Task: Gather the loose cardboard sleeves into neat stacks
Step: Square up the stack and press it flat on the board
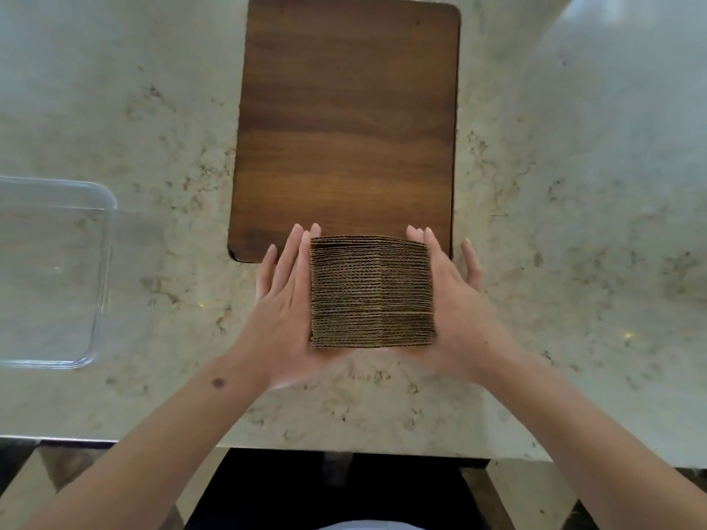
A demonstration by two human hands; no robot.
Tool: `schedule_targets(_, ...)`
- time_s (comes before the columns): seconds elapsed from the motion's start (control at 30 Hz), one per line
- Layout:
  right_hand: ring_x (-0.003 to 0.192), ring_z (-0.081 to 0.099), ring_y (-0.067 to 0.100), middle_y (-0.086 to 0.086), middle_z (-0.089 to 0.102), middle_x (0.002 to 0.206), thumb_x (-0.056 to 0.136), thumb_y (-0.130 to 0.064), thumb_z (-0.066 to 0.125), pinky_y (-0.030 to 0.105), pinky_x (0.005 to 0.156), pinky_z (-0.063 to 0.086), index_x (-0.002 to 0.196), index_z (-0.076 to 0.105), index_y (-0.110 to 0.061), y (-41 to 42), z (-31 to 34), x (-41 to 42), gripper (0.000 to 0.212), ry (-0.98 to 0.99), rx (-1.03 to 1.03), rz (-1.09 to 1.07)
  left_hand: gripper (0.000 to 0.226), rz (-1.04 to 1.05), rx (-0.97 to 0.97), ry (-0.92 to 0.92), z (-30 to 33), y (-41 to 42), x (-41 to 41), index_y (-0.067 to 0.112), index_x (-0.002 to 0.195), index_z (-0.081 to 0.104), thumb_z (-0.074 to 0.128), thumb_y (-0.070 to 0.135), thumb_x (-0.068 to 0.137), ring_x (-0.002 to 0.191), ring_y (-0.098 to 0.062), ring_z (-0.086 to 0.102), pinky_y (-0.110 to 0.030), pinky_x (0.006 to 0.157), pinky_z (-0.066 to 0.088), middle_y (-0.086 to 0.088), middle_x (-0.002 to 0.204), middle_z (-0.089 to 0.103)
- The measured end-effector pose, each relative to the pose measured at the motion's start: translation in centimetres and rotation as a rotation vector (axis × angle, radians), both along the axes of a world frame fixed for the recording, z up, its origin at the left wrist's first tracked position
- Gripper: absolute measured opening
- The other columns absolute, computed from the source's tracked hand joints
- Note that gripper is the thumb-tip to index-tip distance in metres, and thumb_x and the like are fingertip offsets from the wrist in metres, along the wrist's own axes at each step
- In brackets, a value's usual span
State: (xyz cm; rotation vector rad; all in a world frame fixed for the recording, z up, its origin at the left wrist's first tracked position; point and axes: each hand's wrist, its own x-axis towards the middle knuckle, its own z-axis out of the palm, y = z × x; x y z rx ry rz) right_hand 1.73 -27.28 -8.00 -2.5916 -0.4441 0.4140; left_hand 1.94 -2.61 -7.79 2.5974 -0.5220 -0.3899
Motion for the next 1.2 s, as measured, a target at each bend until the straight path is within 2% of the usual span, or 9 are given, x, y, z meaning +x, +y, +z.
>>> schedule_targets(0.2, 0.158, -0.002, 0.009, 0.002, 0.012, 0.172, 0.071, -0.095, 0.051, 0.048, 0.124, -0.016, 0.163, -0.007, -0.014, -0.3, -0.4, -0.2, 0.136, 0.057, 0.042, -0.033, 0.136, -0.015, -0.006, 0.075, -0.4, 0.8, -0.3, 0.006, 0.163, -0.007, 0.07, 0.074, 0.075, 0.159, -0.019, -0.013, -0.037, 0.128, -0.008, -0.009, 0.174, -0.001)
schedule_targets(0.33, 0.157, 0.002, 0.005, -0.003, 0.023, 0.169, 0.067, -0.089, 0.065, 0.042, 0.123, -0.018, 0.158, -0.021, -0.032, -0.9, 0.2, -0.1, 0.138, 0.096, 0.16, -0.047, 0.146, 0.04, -0.126, 0.131, -0.1, 0.8, -0.2, 0.024, 0.161, -0.019, 0.08, 0.072, 0.065, 0.155, -0.003, -0.016, -0.035, 0.127, -0.006, 0.002, 0.171, 0.003)
schedule_targets(0.4, 0.156, 0.003, 0.003, -0.004, 0.031, 0.165, 0.063, -0.086, 0.07, 0.041, 0.123, -0.017, 0.156, -0.023, -0.034, -1.1, 0.3, -0.1, 0.142, 0.109, 0.194, -0.057, 0.151, 0.071, -0.187, 0.147, 0.0, 0.8, -0.2, 0.033, 0.155, -0.028, 0.083, 0.071, 0.061, 0.152, 0.004, -0.015, -0.045, 0.124, 0.001, 0.011, 0.166, 0.004)
schedule_targets(0.47, 0.154, 0.007, 0.0, -0.006, 0.038, 0.16, 0.06, -0.084, 0.073, 0.041, 0.124, -0.014, 0.157, -0.023, -0.035, -1.3, 0.4, 0.0, 0.144, 0.097, 0.214, -0.064, 0.151, 0.116, -0.229, 0.19, 0.2, 0.8, -0.2, 0.042, 0.152, -0.032, 0.081, 0.075, 0.057, 0.153, -0.005, -0.003, -0.054, 0.119, 0.01, 0.017, 0.162, 0.007)
schedule_targets(0.6, 0.147, 0.005, -0.01, -0.015, 0.036, 0.147, 0.06, -0.081, 0.075, 0.037, 0.124, -0.011, 0.159, -0.017, -0.034, -1.3, 0.3, 0.0, 0.144, 0.055, 0.222, -0.087, 0.147, 0.185, -0.254, 0.202, 0.2, 0.9, 0.0, 0.051, 0.151, -0.028, 0.076, 0.078, 0.051, 0.145, -0.011, 0.013, -0.049, 0.116, 0.018, 0.008, 0.156, 0.022)
schedule_targets(0.67, 0.145, 0.007, -0.011, -0.011, 0.036, 0.148, 0.062, -0.079, 0.075, 0.034, 0.124, -0.011, 0.161, -0.011, -0.032, -1.2, 0.2, 0.1, 0.139, 0.042, 0.198, -0.076, 0.143, 0.136, -0.221, 0.155, 0.2, 0.9, 0.3, 0.046, 0.155, -0.022, 0.076, 0.075, 0.054, 0.144, -0.009, 0.013, -0.051, 0.117, 0.021, 0.007, 0.156, 0.024)
schedule_targets(0.77, 0.145, 0.024, 0.01, -0.008, 0.031, 0.148, 0.069, -0.072, 0.073, 0.04, 0.126, -0.001, 0.161, 0.006, -0.02, -1.3, 0.0, 0.2, 0.125, -0.009, 0.164, -0.045, 0.131, 0.017, -0.157, 0.05, 0.2, 0.9, 0.6, 0.027, 0.162, 0.001, 0.075, 0.07, 0.063, 0.147, -0.021, 0.02, -0.06, 0.119, 0.029, -0.004, 0.16, 0.024)
schedule_targets(0.93, 0.151, 0.021, 0.019, 0.002, 0.026, 0.161, 0.074, -0.063, 0.071, 0.042, 0.125, 0.012, 0.159, 0.013, -0.01, -1.5, 1.1, 0.4, 0.116, -0.029, 0.096, 0.019, 0.111, -0.094, -0.086, -0.041, 1.6, 0.3, 1.1, -0.002, 0.154, 0.02, 0.073, 0.055, 0.075, 0.156, -0.035, 0.017, -0.051, 0.126, 0.019, -0.021, 0.165, 0.019)
schedule_targets(1.2, 0.146, 0.029, 0.029, 0.007, 0.028, 0.164, 0.079, -0.052, 0.075, 0.052, 0.112, 0.041, 0.162, 0.006, -0.014, -0.5, 3.1, 0.5, 0.115, -0.032, -0.138, 0.072, 0.111, -0.161, 0.22, -0.098, 4.3, -1.1, 0.5, -0.007, 0.158, 0.02, 0.083, 0.033, 0.076, 0.15, -0.044, 0.031, -0.055, 0.122, 0.029, -0.028, 0.158, 0.035)
